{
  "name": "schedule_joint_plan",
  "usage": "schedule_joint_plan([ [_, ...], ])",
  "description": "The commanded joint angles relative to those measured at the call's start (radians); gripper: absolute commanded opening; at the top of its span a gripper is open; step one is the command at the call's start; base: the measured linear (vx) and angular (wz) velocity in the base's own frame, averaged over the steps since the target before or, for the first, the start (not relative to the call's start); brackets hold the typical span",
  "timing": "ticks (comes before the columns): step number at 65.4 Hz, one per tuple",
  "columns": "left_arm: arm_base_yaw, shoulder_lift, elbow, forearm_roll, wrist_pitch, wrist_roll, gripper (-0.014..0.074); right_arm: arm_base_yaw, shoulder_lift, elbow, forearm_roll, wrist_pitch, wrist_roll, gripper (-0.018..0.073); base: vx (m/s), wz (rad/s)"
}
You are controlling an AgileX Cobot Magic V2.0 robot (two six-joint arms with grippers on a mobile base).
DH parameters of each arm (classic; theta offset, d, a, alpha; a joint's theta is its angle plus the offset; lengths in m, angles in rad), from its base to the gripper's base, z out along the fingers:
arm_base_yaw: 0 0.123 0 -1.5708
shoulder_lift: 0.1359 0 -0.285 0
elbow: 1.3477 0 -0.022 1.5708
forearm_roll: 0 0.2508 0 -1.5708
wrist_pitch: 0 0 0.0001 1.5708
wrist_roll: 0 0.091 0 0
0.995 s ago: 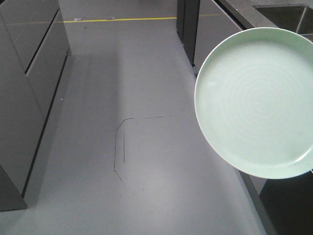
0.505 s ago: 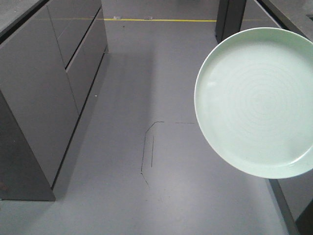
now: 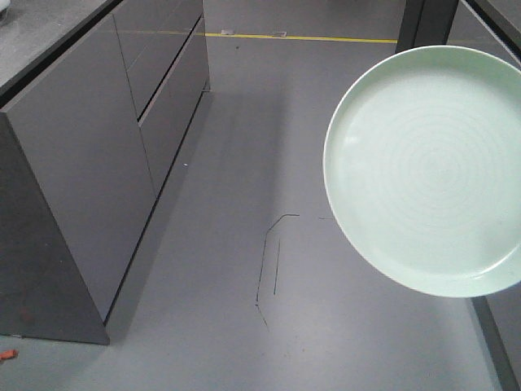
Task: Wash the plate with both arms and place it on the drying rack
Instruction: 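Drive the base away from the counter holding the plate in the right gripper, then drive along the aisle carrying the plate in the right gripper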
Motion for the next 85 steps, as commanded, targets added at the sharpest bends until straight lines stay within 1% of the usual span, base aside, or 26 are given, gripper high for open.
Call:
schedule_joint_plan([
  [1, -0.009, -0.014, 0.02, -0.009, -0.072, -0.008, -0.0006, -0.008, -0.007, -0.022, 0.049, -0.043, -0.012, -0.0006, 0.16, 0.03],
  [63, -0.009, -0.014, 0.02, -0.009, -0.072, -0.008, -0.0006, -0.008, -0.007, -0.022, 0.049, -0.043, -0.012, -0.0006, 0.22, -0.06],
  [85, -0.009, -0.014, 0.02, -0.009, -0.072, -0.008, -0.0006, -0.008, -0.007, -0.022, 0.049, -0.043, -0.012, -0.0006, 0.26, 0.02],
])
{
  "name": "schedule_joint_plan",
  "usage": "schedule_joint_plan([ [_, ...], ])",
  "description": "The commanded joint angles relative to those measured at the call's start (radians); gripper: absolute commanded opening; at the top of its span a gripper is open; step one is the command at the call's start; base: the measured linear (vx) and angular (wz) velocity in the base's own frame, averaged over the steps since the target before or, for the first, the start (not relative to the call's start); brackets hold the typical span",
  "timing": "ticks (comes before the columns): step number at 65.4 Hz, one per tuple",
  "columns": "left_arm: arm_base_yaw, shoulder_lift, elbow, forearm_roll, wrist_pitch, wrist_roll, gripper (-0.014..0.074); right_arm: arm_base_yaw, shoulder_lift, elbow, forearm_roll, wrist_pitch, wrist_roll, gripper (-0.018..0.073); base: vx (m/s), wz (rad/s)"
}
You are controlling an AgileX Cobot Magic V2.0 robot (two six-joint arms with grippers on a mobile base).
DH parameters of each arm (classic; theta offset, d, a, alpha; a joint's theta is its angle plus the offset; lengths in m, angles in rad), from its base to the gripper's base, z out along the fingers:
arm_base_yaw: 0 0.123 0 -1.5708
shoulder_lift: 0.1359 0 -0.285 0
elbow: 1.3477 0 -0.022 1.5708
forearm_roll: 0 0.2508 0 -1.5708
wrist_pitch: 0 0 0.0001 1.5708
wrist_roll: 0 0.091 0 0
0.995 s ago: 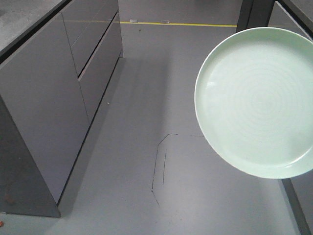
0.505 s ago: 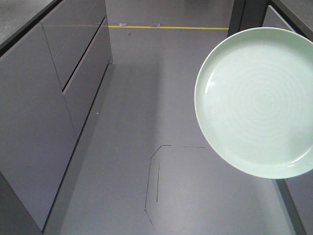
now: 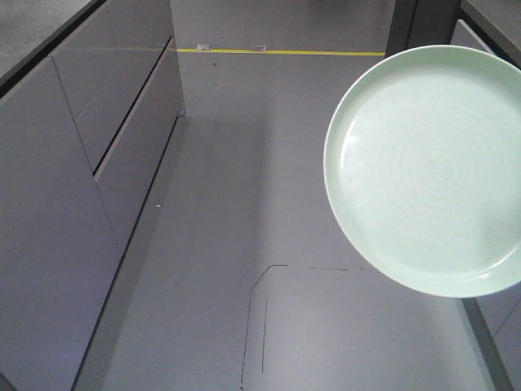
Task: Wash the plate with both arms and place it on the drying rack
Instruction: 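Drive along the aisle carrying the plate in the right gripper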
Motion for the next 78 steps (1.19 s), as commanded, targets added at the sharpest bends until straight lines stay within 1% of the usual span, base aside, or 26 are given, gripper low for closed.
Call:
schedule_joint_plan([
  [1, -0.009, -0.014, 0.02, -0.009, -0.072, -0.008, -0.0006, -0.008, -0.007, -0.022, 0.049, -0.043, -0.012, -0.0006, 0.26, 0.06],
  [49, -0.009, -0.014, 0.02, -0.009, -0.072, -0.008, -0.0006, -0.008, -0.007, -0.022, 0.049, -0.043, -0.011, -0.0006, 0.26, 0.02],
  [78, -0.009, -0.014, 0.02, -0.009, -0.072, -0.008, -0.0006, -0.008, -0.007, -0.022, 0.049, -0.043, -0.011, -0.0006, 0.25, -0.08],
])
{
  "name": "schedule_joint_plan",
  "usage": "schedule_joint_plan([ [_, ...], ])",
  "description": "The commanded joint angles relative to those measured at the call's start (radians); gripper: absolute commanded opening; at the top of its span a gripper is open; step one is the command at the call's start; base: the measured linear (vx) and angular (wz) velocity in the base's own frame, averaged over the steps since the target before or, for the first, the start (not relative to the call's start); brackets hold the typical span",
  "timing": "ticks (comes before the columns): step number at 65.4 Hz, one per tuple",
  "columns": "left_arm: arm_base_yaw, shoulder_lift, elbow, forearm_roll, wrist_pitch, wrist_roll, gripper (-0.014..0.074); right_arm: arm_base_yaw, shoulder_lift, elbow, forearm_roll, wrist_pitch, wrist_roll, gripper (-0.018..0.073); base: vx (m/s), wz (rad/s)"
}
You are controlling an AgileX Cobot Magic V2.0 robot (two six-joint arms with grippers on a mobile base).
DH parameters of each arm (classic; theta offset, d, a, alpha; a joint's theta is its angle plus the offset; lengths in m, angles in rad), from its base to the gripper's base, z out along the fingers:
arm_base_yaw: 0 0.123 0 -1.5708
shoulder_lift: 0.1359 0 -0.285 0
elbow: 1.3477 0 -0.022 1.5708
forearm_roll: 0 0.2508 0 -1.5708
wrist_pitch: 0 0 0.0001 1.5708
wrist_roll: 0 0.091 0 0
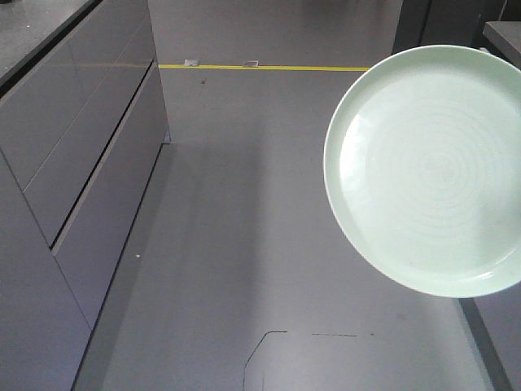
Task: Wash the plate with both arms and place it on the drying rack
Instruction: 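Drive along the aisle carrying the plate in the right gripper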
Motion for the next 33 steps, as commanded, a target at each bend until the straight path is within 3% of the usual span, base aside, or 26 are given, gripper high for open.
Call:
schedule_joint_plan([
  [1, -0.009, -0.014, 0.02, -0.009, -0.072, -0.008, -0.0006, -0.008, -0.007, -0.022, 0.049, -0.043, -0.011, -0.0006, 0.24, -0.13],
  [33, -0.009, -0.014, 0.02, -0.009, -0.072, -0.008, -0.0006, -0.008, -0.007, -0.022, 0.049, -0.043, -0.011, -0.0006, 0.24, -0.11],
])
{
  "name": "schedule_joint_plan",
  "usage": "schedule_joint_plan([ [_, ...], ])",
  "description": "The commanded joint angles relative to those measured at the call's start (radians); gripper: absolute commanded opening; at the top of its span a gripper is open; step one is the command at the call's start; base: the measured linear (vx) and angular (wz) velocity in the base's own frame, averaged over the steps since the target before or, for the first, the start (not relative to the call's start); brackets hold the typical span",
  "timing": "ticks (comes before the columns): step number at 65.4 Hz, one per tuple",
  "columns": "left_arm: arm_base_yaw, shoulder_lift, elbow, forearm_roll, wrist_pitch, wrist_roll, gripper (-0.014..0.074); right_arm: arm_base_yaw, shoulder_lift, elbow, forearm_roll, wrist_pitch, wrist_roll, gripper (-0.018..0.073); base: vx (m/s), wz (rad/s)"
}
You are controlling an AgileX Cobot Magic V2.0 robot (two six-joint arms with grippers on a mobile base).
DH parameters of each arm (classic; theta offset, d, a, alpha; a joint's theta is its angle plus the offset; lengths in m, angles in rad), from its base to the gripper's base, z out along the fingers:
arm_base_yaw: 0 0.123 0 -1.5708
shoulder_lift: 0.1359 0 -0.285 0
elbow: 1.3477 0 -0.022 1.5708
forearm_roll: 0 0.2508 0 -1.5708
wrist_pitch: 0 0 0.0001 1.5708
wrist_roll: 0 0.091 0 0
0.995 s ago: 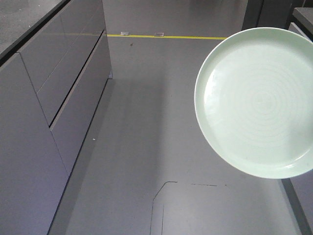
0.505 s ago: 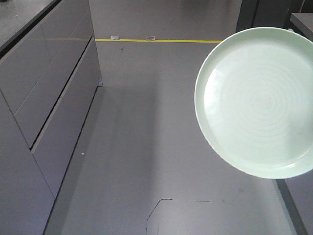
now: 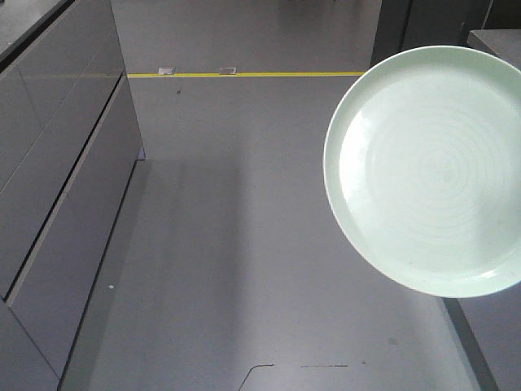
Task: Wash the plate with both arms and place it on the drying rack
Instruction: 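Drive along the aisle carrying the plate in the right gripper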
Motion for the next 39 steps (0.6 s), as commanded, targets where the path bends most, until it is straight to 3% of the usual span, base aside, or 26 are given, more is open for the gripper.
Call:
schedule_joint_plan([
  [1, -0.009, -0.014, 0.02, -0.009, -0.072, -0.008, -0.0006, -0.008, -0.007, -0.022, 0.049, -0.043, -0.011, -0.0006, 0.22, -0.09],
  [39, -0.009, -0.014, 0.02, -0.009, -0.072, -0.008, -0.0006, -0.008, -0.007, -0.022, 0.049, -0.043, -0.011, -0.0006, 0.23, -0.08],
])
